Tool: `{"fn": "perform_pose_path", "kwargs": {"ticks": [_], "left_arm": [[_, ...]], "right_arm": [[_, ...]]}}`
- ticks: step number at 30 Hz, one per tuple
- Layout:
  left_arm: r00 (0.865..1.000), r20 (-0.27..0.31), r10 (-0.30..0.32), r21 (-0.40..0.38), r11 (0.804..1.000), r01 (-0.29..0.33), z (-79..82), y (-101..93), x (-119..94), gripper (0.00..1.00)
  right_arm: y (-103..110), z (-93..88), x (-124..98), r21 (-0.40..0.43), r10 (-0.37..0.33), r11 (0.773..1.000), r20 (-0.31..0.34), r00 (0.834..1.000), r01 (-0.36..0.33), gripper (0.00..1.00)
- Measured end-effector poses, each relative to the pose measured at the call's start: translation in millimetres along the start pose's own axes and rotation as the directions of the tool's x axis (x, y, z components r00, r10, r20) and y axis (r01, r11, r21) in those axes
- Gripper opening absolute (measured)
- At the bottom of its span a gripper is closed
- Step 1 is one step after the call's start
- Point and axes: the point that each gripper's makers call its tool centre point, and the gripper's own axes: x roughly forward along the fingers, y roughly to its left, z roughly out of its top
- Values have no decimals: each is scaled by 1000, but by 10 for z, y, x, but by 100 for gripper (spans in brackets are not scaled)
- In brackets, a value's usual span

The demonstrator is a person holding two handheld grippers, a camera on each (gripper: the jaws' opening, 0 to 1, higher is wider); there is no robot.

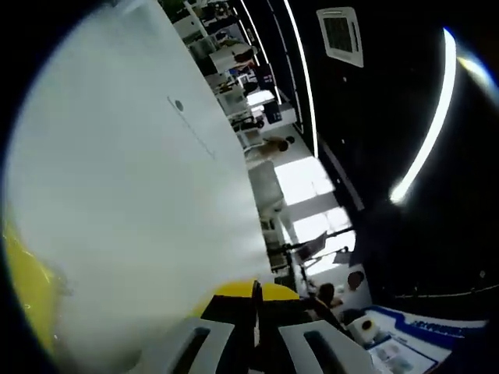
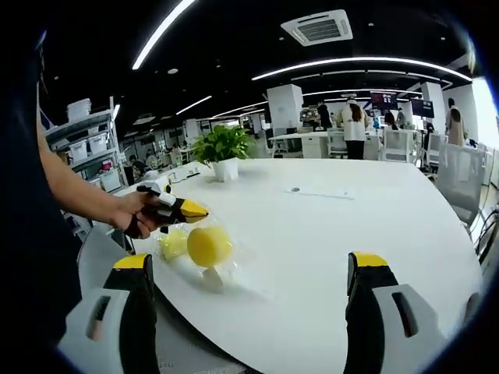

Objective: Compare the silicone blocks by pressing each to a similar depth, holding the contact briefly, and releasing to observe deformation and rebound differences across the visible hardness samples.

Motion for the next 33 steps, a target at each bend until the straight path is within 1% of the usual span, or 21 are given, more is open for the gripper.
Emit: {"fn": "perform_pose_path", "kwargs": {"ticks": [2, 4, 6, 7, 8, 11, 12, 15, 16, 19, 20, 21, 22, 23, 24, 25, 26, 27, 28, 30, 33], "left_arm": [[999, 11, 31, 3, 1000, -31, 24, 93, 7, 0], [999, 14, 42, 7, 999, -42, 38, 128, 14, 0], [996, 26, 88, 40, 995, -89, 70, 235, 20, 0], [992, 25, 125, 64, 990, -126, 77, 315, 23, 0], [989, 26, 145, 83, 986, -146, 76, 362, 27, 0], [975, 14, 222, 128, 967, -222, 67, 568, 15, 0], [973, 13, 232, 129, 964, -232, 62, 591, 9, 0], [972, 11, 234, 157, 960, -233, 50, 605, 5, 0], [970, 6, 241, 175, 955, -239, 38, 614, 7, 0], [959, -14, 282, 188, 943, -274, -2, 717, 7, 0], [954, -23, 300, 200, 936, -289, -24, 751, 2, 0], [939, -31, 341, 239, 915, -325, -46, 820, -15, 0], [931, -25, 363, 256, 903, -345, -45, 855, -17, 0], [928, -20, 371, 262, 898, -354, -42, 868, -16, 0], [922, -12, 387, 285, 885, -368, -46, 883, -13, 0], [918, -19, 396, 322, 872, -370, -61, 896, -6, 0], [915, -27, 402, 344, 863, -369, -79, 912, -3, 0], [906, -39, 422, 366, 849, -380, -105, 948, -8, 0], [901, -49, 432, 378, 842, -384, -122, 967, -10, 0], [895, -65, 442, 389, 837, -385, -159, 1005, -4, 0], [895, -62, 443, 409, 829, -381, -157, 1010, -8, 0]], "right_arm": [[-4, 4, 2, 0, -2, 1000, 2, 1000, 2, 97], [-6, 10, 2, 1, -5, 1000, 2, 1000, 5, 97], [-17, 15, -2, -2, -9, 1000, 3, 1000, 9, 97], [-21, 20, -5, -1, -10, 1000, 3, 1000, 10, 97], [-25, 19, -7, 0, -12, 1000, 2, 1000, 12, 97], [-44, 15, -13, 3, -16, 1000, 3, 1000, 16, 97], [-45, 13, -15, 5, -17, 1000, 2, 1000, 17, 97], [-50, 4, -24, 8, -21, 1000, 0, 1000, 21, 97], [-51, -2, -25, 12, -22, 1000, 0, 1000, 22, 97], [-43, -19, -25, 17, -21, 1000, -5, 1000, 21, 97], [-39, -21, -22, 18, -20, 1000, -6, 1000, 20, 97], [-35, -20, -18, 16, -19, 1000, -6, 1000, 19, 97], [-33, -18, -17, 14, -19, 1000, -7, 1000, 19, 97], [-30, -17, -18, 13, -19, 1000, -8, 1000, 19, 97], [-29, -16, -19, 13, -19, 1000, -8, 1000, 19, 97], [-32, -12, -22, 12, -20, 1000, -7, 1000, 20, 97], [-33, -11, -23, 12, -21, 1000, -6, 1000, 21, 97], [-35, -8, -27, 13, -22, 1000, -6, 1000, 22, 97], [-35, -7, -30, 13, -23, 1000, -7, 1000, 24, 97], [-37, -4, -38, 13, -26, 1000, -7, 1000, 26, 97], [-36, -12, -52, 13, -30, 999, -10, 1000, 30, 97]]}}
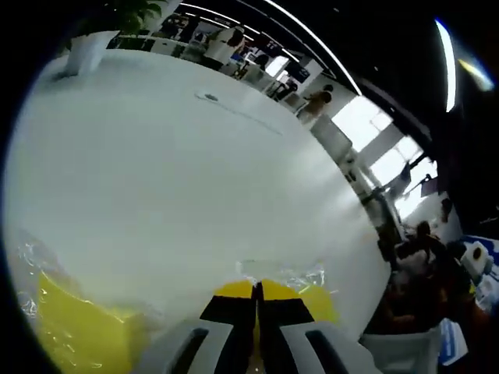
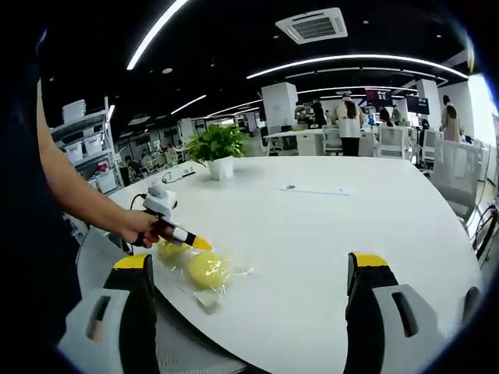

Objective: Compare the silicone blocks by pressing each to a similar depth, holding the contact briefly, and releasing to observe deformation and rebound differences across the visible hardness samples.

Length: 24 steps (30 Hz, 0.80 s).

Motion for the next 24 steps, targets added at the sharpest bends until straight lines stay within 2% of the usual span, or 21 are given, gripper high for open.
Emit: {"fn": "perform_pose_path", "kwargs": {"ticks": [6, 8, 10, 13, 15, 16, 18, 20, 21, 22, 24], "left_arm": [[1000, -19, 22, 72, 997, -20, -12, 25, 22, 0], [999, -14, 28, 158, 987, -26, -16, 35, 29, 0], [999, -16, 32, 135, 990, -29, -16, 40, 27, 1], [999, -16, 37, 154, 987, -34, -7, 69, 27, 5], [998, -14, 69, 254, 965, -63, 11, 135, 19, 9], [997, -14, 78, 278, 958, -71, 6, 139, 19, 11], [997, -18, 73, 249, 966, -66, -1, 125, 22, 11], [997, -12, 79, 238, 968, -74, 24, 150, 24, 16], [997, -4, 81, 226, 971, -78, 45, 164, 34, 21], [997, -5, 82, 224, 971, -79, 48, 168, 37, 31], [997, 15, 75, 228, 971, -76, 84, 147, 25, 40]], "right_arm": [[12, 1, -4, 2, -1, 1000, -2, 1000, 1, 97], [3, 9, -1, 0, -1, 1000, 1, 1000, 1, 97], [2, 23, -2, 2, -1, 1000, 4, 1000, 1, 97], [-9, 23, 0, 7, -1, 1000, 8, 1000, 0, 97], [-17, 9, 8, 8, 0, 1000, 5, 1000, 0, 97], [-15, 8, 14, 8, 1, 1000, 5, 1000, -1, 97], [-4, 7, 22, 11, 5, 1000, 5, 1000, -5, 97], [6, 8, 33, 10, 7, 1000, 3, 1000, -7, 97], [8, 9, 39, 10, 9, 1000, 2, 1000, -9, 97], [7, 9, 44, 11, 10, 1000, 2, 1000, -10, 97], [0, 17, 46, 11, 9, 1000, 3, 1000, -9, 97]]}}
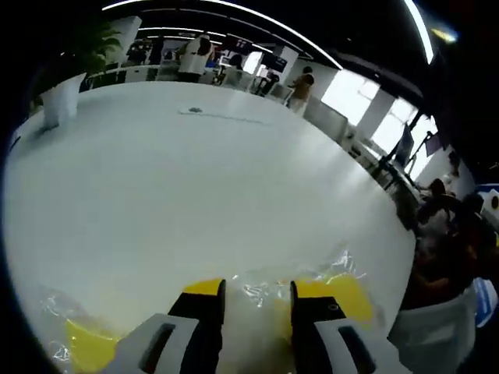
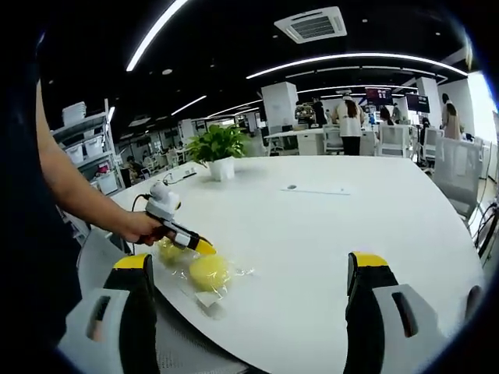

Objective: Compare the silicone blocks by pressing each to a similar depth, holding the contact briefly, and releasing to observe deformation and rebound differences across the visible hardness samples.

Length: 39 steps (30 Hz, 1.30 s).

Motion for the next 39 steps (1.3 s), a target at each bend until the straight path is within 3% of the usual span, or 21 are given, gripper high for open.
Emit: {"fn": "perform_pose_path", "kwargs": {"ticks": [5, 7, 11, 12, 14, 17, 20, 24, 28, 31, 35, 37, 39], "left_arm": [[991, 129, -36, -27, 999, 40, 303, -42, -80, 69], [979, 197, -47, -13, 999, 50, 490, -21, -155, 80], [958, 274, -80, 11, 997, 80, 760, -2, -365, 97], [953, 285, -98, 38, 995, 91, 802, -9, -408, 99], [956, 271, -114, 117, 989, 85, 818, 16, -527, 100], [951, 289, -109, 150, 986, 68, 879, 77, -694, 100], [938, 328, -113, 198, 979, 48, 969, 167, -973, 100], [928, 355, -111, 263, 965, 15, 975, 264, -1228, 100], [930, 352, -107, 308, 951, -8, 888, 359, -1434, 100], [922, 374, -96, 328, 944, -35, 809, 386, -1649, 100], [933, 352, -75, 343, 938, -53, 636, 491, -1776, 100], [931, 359, -65, 335, 940, -64, 579, 558, -1867, 100], [927, 371, -55, 289, 956, -59, 530, 665, -1938, 100]], "right_arm": [[-3, 21, 13, -1, -6, 1000, 6, 1000, 6, 97], [8, 23, 23, -1, -8, 1000, 7, 1000, 8, 97], [25, 17, 58, -1, -13, 1000, 7, 1000, 13, 97], [18, 8, 72, 1, -16, 1000, 4, 1000, 16, 97], [9, -3, 94, 5, -22, 1000, -5, 1000, 22, 97], [0, 2, 123, -14, -30, 999, -7, 1000, 30, 97], [-19, 33, 168, -33, -34, 999, -7, 999, 34, 97], [-11, 32, 236, -56, -32, 998, -17, 999, 31, 97], [30, 28, 315, -87, -32, 996, -32, 999, 29, 97], [97, -34, 361, -92, -17, 996, -55, 998, 12, 97], [147, -115, 393, -90, -8, 996, -70, 998, 2, 97], [173, -170, 405, -87, -7, 996, -81, 997, 0, 97], [183, -225, 413, -84, -8, 996, -89, 996, 1, 97]]}}
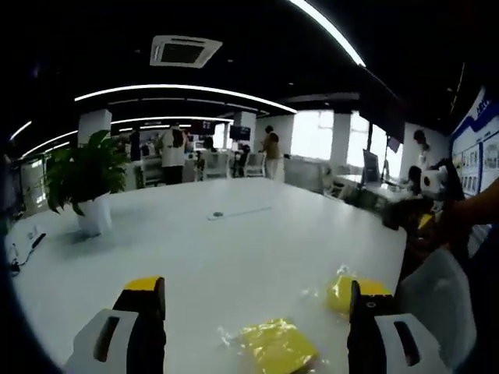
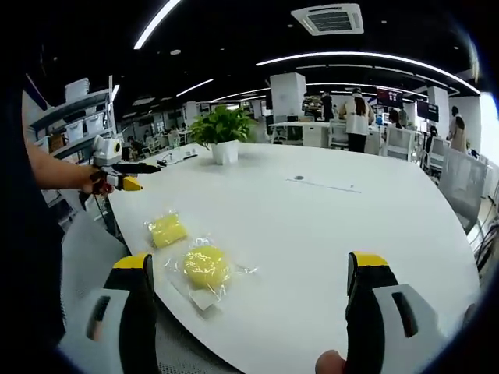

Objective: Compare the silicone blocks by pressing each to a similar depth, holding the contact briefly, and releasing to observe deformation and rebound differences across the visible hardness samples.

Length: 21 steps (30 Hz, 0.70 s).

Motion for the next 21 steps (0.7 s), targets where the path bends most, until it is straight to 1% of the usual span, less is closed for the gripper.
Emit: {"fn": "perform_pose_path", "kwargs": {"ticks": [2, 6, 11, 13, 18, 21], "left_arm": [[1000, -6, 18, -11, 1000, -18, -65, 74, -89, 100], [1000, -13, 23, -29, 999, -23, -187, 137, -253, 100], [999, -42, 9, -41, 999, -11, -383, 177, -375, 100], [998, -57, 4, -49, 999, -7, -457, 187, -403, 100], [998, -56, 1, -71, 997, -5, -498, 172, -490, 100], [999, -35, -21, -104, 994, 17, -466, 125, -537, 100]], "right_arm": [[16, -42, 7, 1, -3, 1000, -6, 1000, 3, 97], [42, -146, 23, -4, -14, 1000, -24, 1000, 14, 97], [118, -273, 33, -12, -3, 1000, -57, 998, 2, 97], [118, -312, 32, -19, -5, 1000, -64, 998, 4, 97], [123, -326, 16, -1, -8, 1000, -65, 998, 8, 97], [144, -347, 8, -12, -10, 1000, -75, 997, 9, 97]]}}
